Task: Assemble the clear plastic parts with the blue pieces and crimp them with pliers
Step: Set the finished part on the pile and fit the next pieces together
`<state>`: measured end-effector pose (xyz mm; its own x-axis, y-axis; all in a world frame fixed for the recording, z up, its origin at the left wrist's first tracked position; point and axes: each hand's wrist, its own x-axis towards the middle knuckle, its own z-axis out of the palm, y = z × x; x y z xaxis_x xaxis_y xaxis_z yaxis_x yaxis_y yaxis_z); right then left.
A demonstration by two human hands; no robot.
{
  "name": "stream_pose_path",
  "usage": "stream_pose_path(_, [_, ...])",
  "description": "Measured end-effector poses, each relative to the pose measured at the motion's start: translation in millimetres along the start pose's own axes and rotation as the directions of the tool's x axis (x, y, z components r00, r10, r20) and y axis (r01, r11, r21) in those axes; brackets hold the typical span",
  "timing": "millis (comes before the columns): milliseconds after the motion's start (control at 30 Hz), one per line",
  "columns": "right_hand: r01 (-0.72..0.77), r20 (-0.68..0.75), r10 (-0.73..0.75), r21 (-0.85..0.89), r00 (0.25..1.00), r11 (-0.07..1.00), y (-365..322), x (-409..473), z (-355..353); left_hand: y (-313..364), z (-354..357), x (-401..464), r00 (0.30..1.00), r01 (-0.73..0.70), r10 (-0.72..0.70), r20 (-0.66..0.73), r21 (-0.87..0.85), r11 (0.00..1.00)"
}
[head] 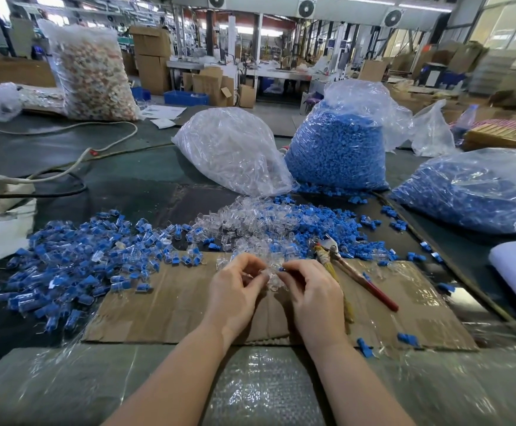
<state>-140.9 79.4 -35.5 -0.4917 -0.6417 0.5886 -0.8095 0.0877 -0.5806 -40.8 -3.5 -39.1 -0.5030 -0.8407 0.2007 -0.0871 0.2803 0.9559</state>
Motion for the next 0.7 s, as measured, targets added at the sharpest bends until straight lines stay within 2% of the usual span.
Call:
stream_pose_path(300, [0.026,0.039,-0.029,0.065,0.999,0.998,-1.0,-2.4,-2.7,1.6,1.6,-0.4,0.998,0.032,-0.027,0.05,-0.092,0.995])
stream_pose_path(600, [-0.001,0.069,-0.001,0.024,0.998,1.0,-1.1,-4.5,-1.5,2.4,1.1,-3.8,0.997,-0.025,0.026,0.079,-0.012,1.0])
stream_pose_path(700, [-0.009,0.078,0.005,0.06,0.997,0.998,-0.8,-4.6,-2.2,1.9,-0.1,-2.9,0.996,-0.023,0.023,0.088,-0.004,1.0])
